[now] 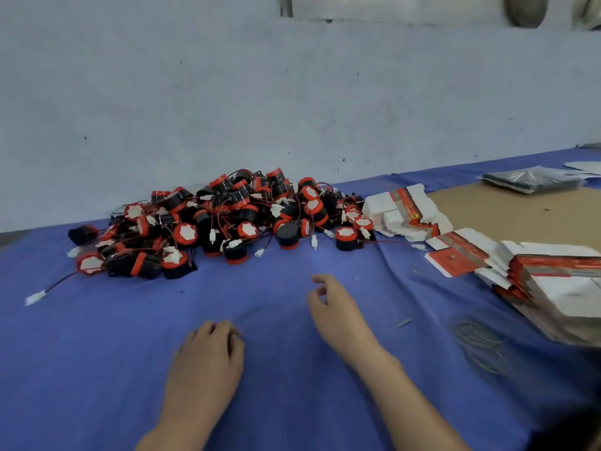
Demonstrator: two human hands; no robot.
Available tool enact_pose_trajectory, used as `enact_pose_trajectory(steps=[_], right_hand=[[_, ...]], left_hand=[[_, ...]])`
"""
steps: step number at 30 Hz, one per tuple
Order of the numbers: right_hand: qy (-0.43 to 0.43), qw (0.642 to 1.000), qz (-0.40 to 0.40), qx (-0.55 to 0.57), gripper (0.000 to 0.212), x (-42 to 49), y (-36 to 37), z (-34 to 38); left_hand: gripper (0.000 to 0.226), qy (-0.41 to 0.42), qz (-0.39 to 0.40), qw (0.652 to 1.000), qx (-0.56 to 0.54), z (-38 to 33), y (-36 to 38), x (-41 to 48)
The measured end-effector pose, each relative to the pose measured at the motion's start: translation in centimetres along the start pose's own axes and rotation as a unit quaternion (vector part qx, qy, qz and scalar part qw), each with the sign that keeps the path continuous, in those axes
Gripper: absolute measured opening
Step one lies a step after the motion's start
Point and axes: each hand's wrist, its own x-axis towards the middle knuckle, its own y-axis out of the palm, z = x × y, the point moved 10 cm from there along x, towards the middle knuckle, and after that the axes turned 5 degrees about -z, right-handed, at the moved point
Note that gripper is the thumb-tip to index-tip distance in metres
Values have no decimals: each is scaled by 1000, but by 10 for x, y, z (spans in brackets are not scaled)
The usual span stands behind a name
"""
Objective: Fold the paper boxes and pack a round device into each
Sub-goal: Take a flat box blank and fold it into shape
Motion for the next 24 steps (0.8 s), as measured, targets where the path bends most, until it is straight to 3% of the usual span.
enact_pose_trajectory(steps=[7,11,16,18,21,24], right_hand=[[73,994,-27,74,30,34,-12,-23],[151,967,-38,200,26,39,-24,-37],[224,869,-94,432,9,37,-50,-58],[226,826,-164,490,9,38,-71,-67],[219,764,-290,533,9,35,-106,-86],[220,710,-361,563,12,30,-128,-104]], left_hand=[[27,-26,-15,997,71,-9,-5,16],[32,-34,-24,993,107,-14,-3,28],[26,9,19,997,72,-52,22,51],[21,25,43,998,-31,-83,36,65],[14,33,76,968,-237,-145,55,89],[14,97,135,935,-312,-232,79,111]])
